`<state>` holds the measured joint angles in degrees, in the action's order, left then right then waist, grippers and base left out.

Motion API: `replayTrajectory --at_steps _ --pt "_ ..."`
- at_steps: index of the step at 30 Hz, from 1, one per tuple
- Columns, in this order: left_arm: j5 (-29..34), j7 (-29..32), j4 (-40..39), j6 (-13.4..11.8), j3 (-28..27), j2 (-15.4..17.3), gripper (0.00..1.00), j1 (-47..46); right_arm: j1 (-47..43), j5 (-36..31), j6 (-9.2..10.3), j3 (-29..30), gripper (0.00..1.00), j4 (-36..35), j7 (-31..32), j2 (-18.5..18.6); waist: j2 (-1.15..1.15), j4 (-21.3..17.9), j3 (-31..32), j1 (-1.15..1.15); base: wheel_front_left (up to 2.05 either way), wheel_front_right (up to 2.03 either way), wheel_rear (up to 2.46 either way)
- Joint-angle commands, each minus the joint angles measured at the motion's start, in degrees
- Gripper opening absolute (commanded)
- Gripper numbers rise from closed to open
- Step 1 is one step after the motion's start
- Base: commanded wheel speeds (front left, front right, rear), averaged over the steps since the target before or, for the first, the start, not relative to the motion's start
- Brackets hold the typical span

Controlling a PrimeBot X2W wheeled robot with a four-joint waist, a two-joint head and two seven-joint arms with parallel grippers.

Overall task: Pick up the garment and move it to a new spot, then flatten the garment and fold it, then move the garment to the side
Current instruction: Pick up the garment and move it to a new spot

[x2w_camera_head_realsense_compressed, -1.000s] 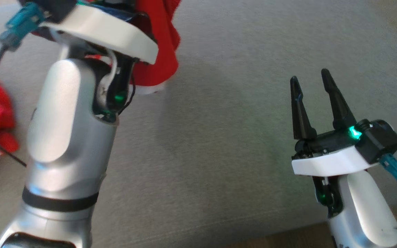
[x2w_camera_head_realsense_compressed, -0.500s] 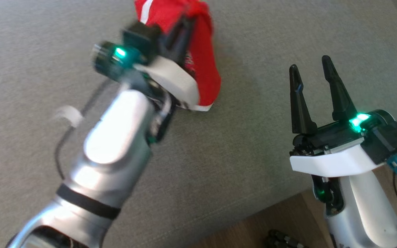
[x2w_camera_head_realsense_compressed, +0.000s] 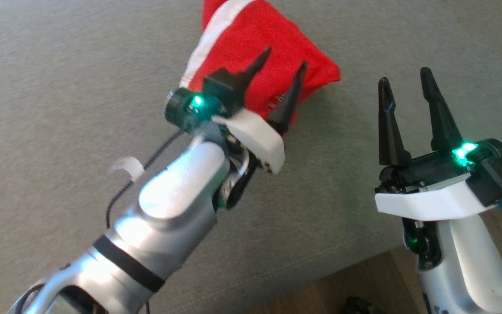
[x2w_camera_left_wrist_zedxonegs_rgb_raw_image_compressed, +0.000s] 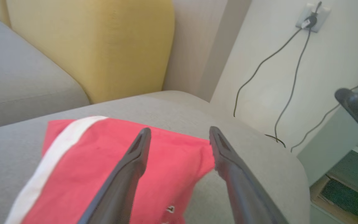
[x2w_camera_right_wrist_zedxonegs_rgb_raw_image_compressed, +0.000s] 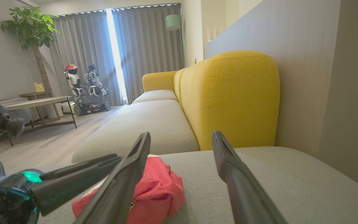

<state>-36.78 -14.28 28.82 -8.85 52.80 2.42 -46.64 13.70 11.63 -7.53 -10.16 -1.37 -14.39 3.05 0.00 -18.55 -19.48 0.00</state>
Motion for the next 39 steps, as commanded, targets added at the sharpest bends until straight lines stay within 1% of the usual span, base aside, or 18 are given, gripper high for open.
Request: replayTrajectory --at_steps 1,4,8,11,14,18,20,24,27,30,34,39 --pt "0.14 -0.65 -2.57 -0.78 -2.95 0.46 1.00 -3.66 1.16 -0.52 0.04 -0.68 1.00 -1.94 -0.61 -0.17 0.00 1.92 0.69 0.00 0.00 0.00 0.00" --pt "3.05 -0.69 -5.71 -2.06 -7.83 0.60 1.00 -3.46 0.83 -1.32 0.04 0.09 1.00 -1.48 -0.61 -0.17 0.00 4.73 1.84 0.00 0.00 0.00 0.00" --pt "7.45 -0.70 -10.05 -2.76 -14.70 2.65 1.00 0.76 0.24 -3.47 0.04 0.77 1.00 -0.52 -0.61 -0.17 0.00 8.82 4.20 0.00 0.00 0.00 0.00" --pt "10.20 -0.71 -13.00 -2.51 -18.97 4.42 1.00 5.83 -0.75 -4.92 0.04 1.74 1.00 0.45 -0.61 -0.17 0.00 12.31 6.25 0.00 0.00 0.00 0.00" --pt "12.62 -0.71 -15.66 -1.85 -22.39 6.16 1.00 12.15 -2.02 -5.65 0.04 2.12 1.00 1.46 -0.61 -0.17 0.00 15.00 7.94 0.00 0.00 0.00 0.00" --pt "14.89 -0.71 -18.86 -0.65 -26.66 7.03 1.00 21.08 -3.96 -6.65 0.04 3.06 1.00 2.55 -0.61 -0.17 0.00 17.81 9.98 0.00 0.00 0.00 0.00" --pt "15.83 -0.71 -20.45 -0.34 -29.17 6.60 1.00 25.53 -4.90 -7.41 0.04 3.26 1.00 3.14 -0.61 -0.17 0.00 18.77 10.99 0.00 0.00 0.00 0.00" --pt "17.58 -0.72 -22.68 0.90 -33.12 4.10 1.00 33.67 -7.20 -6.99 0.04 4.01 1.00 3.51 -0.61 -0.17 0.00 20.27 12.79 0.00 0.00 0.00 0.00" --pt "19.22 -0.72 -23.49 1.90 -35.19 2.37 1.00 37.52 -8.64 -6.86 0.04 4.69 1.00 3.87 -0.61 -0.17 0.00 21.07 13.51 0.00 0.00 0.00 0.00" --pt "20.30 -0.72 -23.89 2.98 -36.63 1.25 1.00 38.90 -9.13 -7.20 0.04 4.46 1.00 4.38 -0.61 -0.17 0.00 21.49 13.68 0.00 0.00 0.00 0.00" --pt "21.72 -0.72 -23.90 4.31 -37.57 0.66 1.00 38.92 -8.83 -7.71 0.04 4.15 1.00 4.98 -0.61 -0.17 0.00 21.71 13.67 0.00 0.00 0.00 0.00" --pt "21.80 -0.72 -23.76 4.75 -37.72 0.49 1.00 38.42 -7.75 -8.54 0.04 3.42 1.00 5.78 -0.61 -0.17 0.00 21.94 12.92 0.00 0.00 0.00 0.00"
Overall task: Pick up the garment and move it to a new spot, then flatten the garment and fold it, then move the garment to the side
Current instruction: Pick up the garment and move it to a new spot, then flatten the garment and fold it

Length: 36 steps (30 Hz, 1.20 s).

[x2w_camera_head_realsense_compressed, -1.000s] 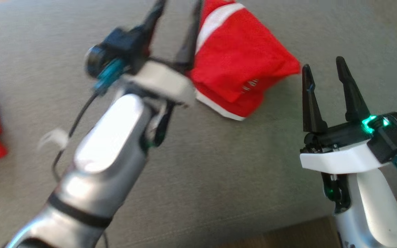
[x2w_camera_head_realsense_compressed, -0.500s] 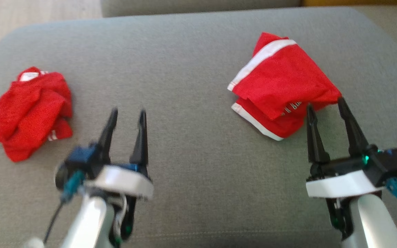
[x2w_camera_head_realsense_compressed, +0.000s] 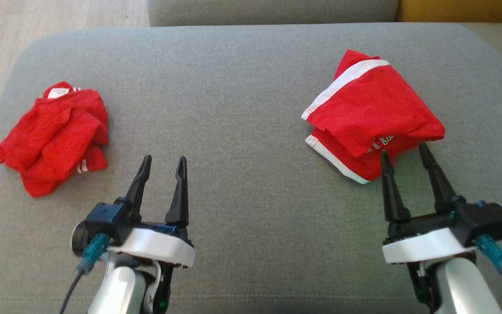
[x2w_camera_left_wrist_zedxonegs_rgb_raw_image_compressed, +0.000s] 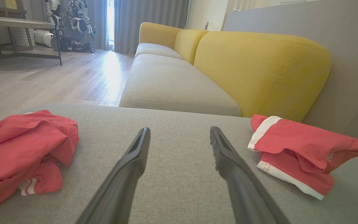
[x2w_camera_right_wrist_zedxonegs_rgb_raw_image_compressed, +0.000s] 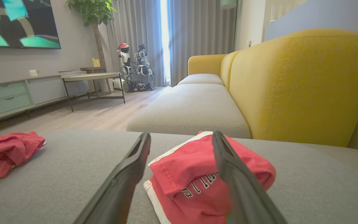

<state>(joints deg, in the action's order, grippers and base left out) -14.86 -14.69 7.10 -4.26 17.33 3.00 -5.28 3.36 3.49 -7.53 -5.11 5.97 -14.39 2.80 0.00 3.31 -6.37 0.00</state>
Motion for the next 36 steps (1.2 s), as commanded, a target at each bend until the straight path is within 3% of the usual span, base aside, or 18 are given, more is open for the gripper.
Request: replayTrajectory --at_steps 1,7,23,32,33,34,35,36 --pt "-0.42 -0.30 -2.10 0.06 -2.05 -0.10 1.00 -3.08 2.99 -0.71 0.04 -2.06 1.00 -1.11 -0.61 0.08 0.00 0.16 -0.40 0.00 0.00 0.00 0.00" --pt "-1.78 -0.30 -2.75 -0.58 -0.47 -0.11 1.00 -4.22 6.81 -3.74 0.04 -4.76 1.00 1.53 0.58 0.78 0.00 1.34 -2.76 0.00 0.00 0.00 0.00" --pt "-5.00 -0.30 -2.69 -2.57 4.55 -0.12 1.00 -7.94 22.71 -11.71 0.04 -10.76 1.00 17.39 9.87 8.69 0.00 7.16 -8.48 0.00 0.00 0.00 0.00" --pt "-5.57 -0.30 -2.66 -3.21 5.74 -0.12 1.00 -8.38 23.48 -16.65 0.04 -5.75 1.00 21.92 12.03 7.46 0.00 7.96 -9.04 0.00 0.00 0.00 0.00" --pt "-5.57 -0.30 -2.61 -3.21 5.84 -0.12 1.00 -8.40 23.50 -16.93 0.04 -5.22 0.49 22.36 12.35 7.19 0.00 7.97 -9.05 0.00 0.00 0.00 0.00" --pt "-5.57 -0.30 -2.55 -3.21 5.95 -0.12 1.00 -8.42 23.56 -17.16 0.04 -4.74 0.07 22.64 12.41 6.90 0.00 7.97 -9.05 0.00 0.00 0.00 0.00" --pt "-5.56 -0.30 -2.52 -3.22 6.03 -0.12 1.00 -8.44 23.61 -17.42 0.04 -4.40 0.00 22.89 12.37 6.69 0.00 7.97 -9.04 0.00 0.00 0.00 0.00" --pt "-5.57 -0.30 -2.49 -3.25 6.10 -0.12 1.00 -8.47 23.67 -17.65 0.04 -4.21 0.00 23.27 12.47 6.51 0.00 7.98 -9.03 0.00 0.00 0.00 0.00"
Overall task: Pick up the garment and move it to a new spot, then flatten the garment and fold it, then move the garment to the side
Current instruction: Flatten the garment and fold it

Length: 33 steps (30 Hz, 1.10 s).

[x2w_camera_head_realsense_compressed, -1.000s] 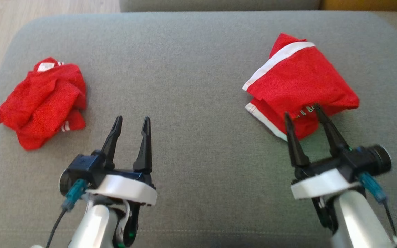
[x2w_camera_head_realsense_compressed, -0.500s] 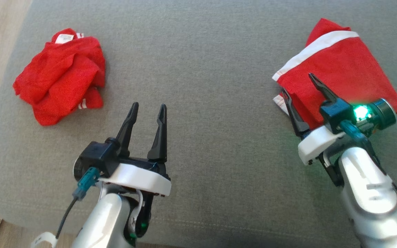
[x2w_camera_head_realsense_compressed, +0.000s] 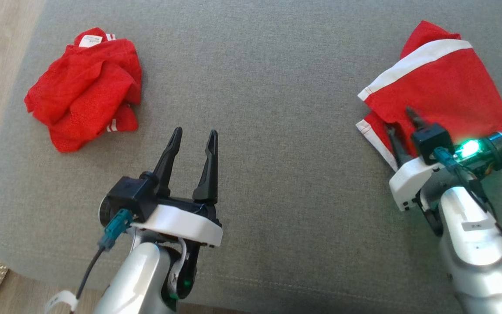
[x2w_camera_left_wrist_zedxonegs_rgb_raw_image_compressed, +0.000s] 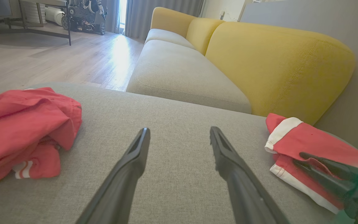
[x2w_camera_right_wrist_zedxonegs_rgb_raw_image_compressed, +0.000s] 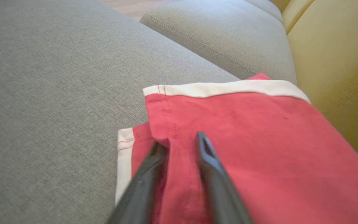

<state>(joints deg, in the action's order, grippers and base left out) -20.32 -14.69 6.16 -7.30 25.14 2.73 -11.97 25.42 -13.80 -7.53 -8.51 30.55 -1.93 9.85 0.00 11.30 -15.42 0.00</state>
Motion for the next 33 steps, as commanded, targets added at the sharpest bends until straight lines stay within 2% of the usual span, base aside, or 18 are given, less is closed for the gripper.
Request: replayTrajectory --at_steps 1,5,11,16,20,23,27,33 --pt "-0.13 -0.30 -1.54 -0.23 -1.64 0.15 1.00 -1.84 1.67 -0.42 0.04 -0.71 0.00 -0.94 0.00 -0.73 0.00 -0.01 0.05 0.00 0.00 0.00 0.00" --pt "-0.22 -0.30 -1.41 -0.19 -1.21 0.15 1.00 -1.93 2.40 0.19 0.04 -1.44 0.00 -0.57 -2.09 -1.79 0.00 0.05 0.39 0.00 0.00 0.00 0.00" --pt "-0.48 -0.30 -0.51 0.12 -0.36 0.15 1.00 -1.47 4.16 3.06 0.04 -5.64 0.00 -1.24 -6.29 -3.47 0.00 0.43 2.47 0.00 0.00 0.00 0.00" --pt "-0.96 -0.30 0.12 0.32 0.40 0.15 1.00 -0.18 8.45 10.55 0.04 -12.53 0.00 -3.65 -9.48 -5.30 0.00 0.90 5.74 0.00 0.00 0.00 0.00" --pt "-1.30 -0.30 0.48 0.26 0.99 0.15 1.00 1.35 13.52 16.60 0.04 -16.87 0.00 -8.95 -11.90 -5.62 0.00 1.20 8.11 0.00 0.00 0.00 0.00" --pt "-1.54 -0.30 0.14 0.01 0.76 0.15 1.00 2.31 16.31 19.61 0.04 -15.54 0.00 -12.79 -12.53 -5.25 0.00 1.12 8.77 0.00 0.00 0.00 0.00" --pt "-1.55 -0.30 -0.50 -0.08 0.20 0.15 1.00 2.78 17.37 21.78 0.04 -10.69 0.00 -14.88 -12.56 -3.18 0.00 0.66 7.99 0.00 0.00 0.00 0.00" --pt "-1.47 -0.30 -1.19 -0.15 0.09 0.15 1.00 1.73 11.53 22.87 0.04 -0.08 0.00 -11.10 -9.55 2.54 0.00 -0.28 5.12 0.00 0.00 0.00 0.00"
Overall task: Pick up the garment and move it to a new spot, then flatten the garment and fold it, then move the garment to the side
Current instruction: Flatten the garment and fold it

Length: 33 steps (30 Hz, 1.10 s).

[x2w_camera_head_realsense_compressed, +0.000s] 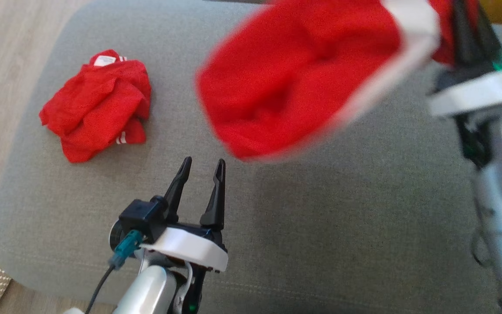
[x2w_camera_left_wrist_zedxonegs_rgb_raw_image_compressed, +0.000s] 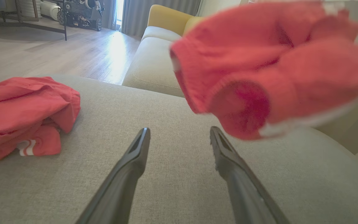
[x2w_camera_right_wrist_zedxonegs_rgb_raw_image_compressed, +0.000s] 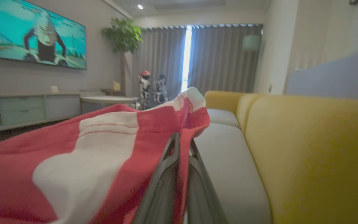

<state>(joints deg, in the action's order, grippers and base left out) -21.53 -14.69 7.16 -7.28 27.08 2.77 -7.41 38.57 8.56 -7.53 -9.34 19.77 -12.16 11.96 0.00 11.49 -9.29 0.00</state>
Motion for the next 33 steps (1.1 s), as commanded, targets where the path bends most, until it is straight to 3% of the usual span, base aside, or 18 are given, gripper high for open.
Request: replayTrajectory --at_steps 1,4,6,10,16,23,33 --pt "-0.19 -0.30 -2.25 -0.17 -1.83 0.10 1.00 -3.09 -2.99 0.39 0.04 2.61 0.00 1.32 1.26 1.51 0.00 -0.67 -1.55 0.00 0.00 0.00 0.00" --pt "0.12 -0.30 -2.12 -0.06 -1.74 0.10 1.00 -3.96 -6.81 -0.24 0.04 9.04 0.00 8.46 4.19 3.90 0.00 -1.27 -2.95 0.00 0.00 0.00 0.00" --pt "0.34 -0.30 -2.02 0.02 -1.82 0.10 1.00 -4.48 -8.45 -2.56 0.04 14.17 1.00 13.32 6.55 4.17 0.00 -1.78 -3.61 0.00 0.00 0.00 0.00" --pt "0.91 -0.30 -1.65 0.10 -2.28 0.10 1.00 -5.24 -9.20 -5.63 0.04 18.10 1.00 15.89 5.17 1.69 0.00 -3.26 -4.25 0.00 0.00 0.00 0.00" --pt "1.29 -0.30 -0.98 0.51 -2.86 0.10 1.00 -5.69 -9.63 -8.04 0.04 18.95 1.00 12.97 1.11 -2.17 0.00 -5.35 -2.97 0.00 0.00 0.00 0.00" --pt "0.94 -0.30 -0.97 0.57 -2.45 0.10 1.00 -5.38 -13.29 -7.89 0.04 14.39 1.00 4.51 -1.28 -4.58 0.00 -6.53 -0.65 0.00 0.00 0.00 0.00" --pt "0.55 -0.30 -1.95 0.29 -2.62 0.10 1.00 -3.82 -25.16 -4.45 0.04 9.12 1.00 -12.22 -2.69 -5.97 0.00 -8.67 1.86 0.00 0.00 0.00 0.00"
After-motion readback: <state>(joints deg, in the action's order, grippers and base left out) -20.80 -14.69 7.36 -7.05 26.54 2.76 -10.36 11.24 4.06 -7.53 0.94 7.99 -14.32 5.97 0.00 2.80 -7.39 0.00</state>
